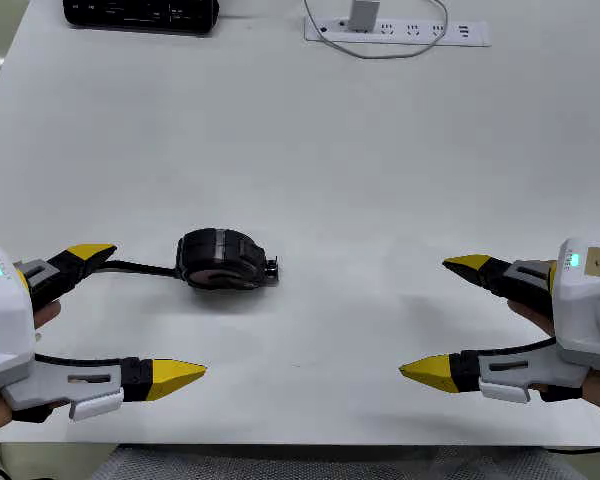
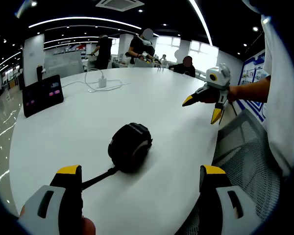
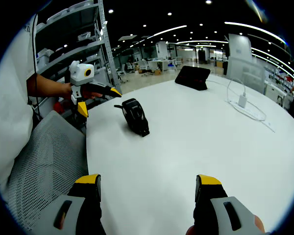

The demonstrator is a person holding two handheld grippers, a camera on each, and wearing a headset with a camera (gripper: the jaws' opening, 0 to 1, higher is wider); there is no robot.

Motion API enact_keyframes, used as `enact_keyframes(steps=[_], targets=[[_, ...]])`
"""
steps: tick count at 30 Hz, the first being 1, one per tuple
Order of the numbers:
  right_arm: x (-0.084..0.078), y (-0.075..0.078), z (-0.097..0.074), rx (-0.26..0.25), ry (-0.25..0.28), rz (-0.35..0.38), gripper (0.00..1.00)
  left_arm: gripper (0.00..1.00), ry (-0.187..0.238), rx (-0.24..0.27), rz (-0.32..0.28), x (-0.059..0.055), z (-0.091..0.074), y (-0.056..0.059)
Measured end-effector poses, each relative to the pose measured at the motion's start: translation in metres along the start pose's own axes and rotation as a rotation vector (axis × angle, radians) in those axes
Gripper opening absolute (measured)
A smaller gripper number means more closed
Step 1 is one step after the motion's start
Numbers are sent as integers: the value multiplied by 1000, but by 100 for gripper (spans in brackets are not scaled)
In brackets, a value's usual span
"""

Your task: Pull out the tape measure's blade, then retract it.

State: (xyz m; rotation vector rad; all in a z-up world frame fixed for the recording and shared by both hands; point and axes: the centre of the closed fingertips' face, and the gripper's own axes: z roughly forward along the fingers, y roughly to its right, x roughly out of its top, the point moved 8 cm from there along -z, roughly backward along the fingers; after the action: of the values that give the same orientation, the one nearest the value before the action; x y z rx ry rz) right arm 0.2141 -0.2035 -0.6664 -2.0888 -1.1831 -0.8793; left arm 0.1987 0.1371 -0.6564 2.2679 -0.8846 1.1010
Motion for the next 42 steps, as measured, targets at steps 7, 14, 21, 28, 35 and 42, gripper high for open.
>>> enact_keyframes(steps=[7,14,21,28,35,42], targets=[[-1,1,0,-5,3,-3,79,98,-5,1,3,0,0,0],[-1,1,0,0,15,9,80,98,-12,-2,6,-1,2,0],[-1,0,0,-1,8,11,78,98,1,13,18,1,2,-1],[-2,-1,1,11,0,14,77,91,-4,16,-5,-1,0,-2],[-1,-1,1,11,-3,11,77,88,-1,26,-1,0,-1,-4],[0,0,1,12,0,9,76,86,-6,20,3,1,0,-4]])
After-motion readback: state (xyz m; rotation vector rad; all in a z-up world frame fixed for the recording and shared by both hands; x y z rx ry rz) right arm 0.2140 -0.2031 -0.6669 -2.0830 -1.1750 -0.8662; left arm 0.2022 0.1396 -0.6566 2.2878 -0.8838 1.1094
